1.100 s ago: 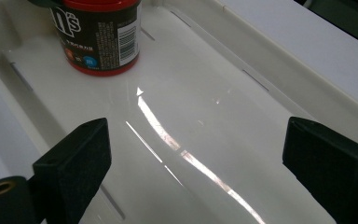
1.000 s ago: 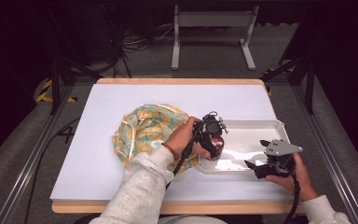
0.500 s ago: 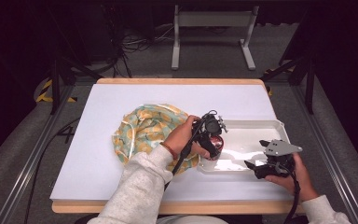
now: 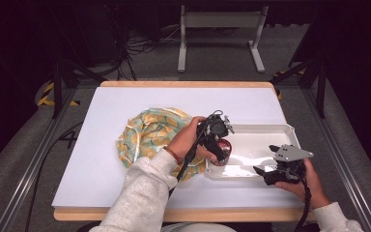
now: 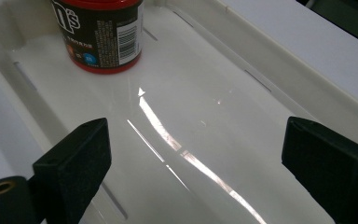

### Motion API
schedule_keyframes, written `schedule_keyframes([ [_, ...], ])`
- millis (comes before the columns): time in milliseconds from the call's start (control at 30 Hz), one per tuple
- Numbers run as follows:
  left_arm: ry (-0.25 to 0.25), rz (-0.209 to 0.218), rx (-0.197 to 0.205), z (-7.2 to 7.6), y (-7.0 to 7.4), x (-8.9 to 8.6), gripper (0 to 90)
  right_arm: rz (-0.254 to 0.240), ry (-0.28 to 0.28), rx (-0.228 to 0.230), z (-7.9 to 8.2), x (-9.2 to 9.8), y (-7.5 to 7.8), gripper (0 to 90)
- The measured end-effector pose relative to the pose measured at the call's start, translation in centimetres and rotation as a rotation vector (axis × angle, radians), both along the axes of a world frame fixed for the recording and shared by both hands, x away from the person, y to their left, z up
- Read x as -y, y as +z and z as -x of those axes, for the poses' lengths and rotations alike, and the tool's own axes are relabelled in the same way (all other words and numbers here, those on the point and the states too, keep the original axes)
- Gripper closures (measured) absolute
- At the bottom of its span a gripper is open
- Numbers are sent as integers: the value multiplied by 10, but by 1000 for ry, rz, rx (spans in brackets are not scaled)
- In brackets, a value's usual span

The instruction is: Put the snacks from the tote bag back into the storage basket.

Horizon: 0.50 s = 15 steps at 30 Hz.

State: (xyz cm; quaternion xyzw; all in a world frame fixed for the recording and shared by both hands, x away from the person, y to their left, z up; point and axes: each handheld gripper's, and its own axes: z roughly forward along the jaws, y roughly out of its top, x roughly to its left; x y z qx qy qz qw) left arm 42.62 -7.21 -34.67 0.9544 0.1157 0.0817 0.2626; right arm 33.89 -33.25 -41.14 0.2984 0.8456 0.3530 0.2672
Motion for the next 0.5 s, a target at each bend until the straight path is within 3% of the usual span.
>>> schedule_keyframes([
  [500,36,39,30,2,14,-22,141,6,1,2,0,0,0,89],
])
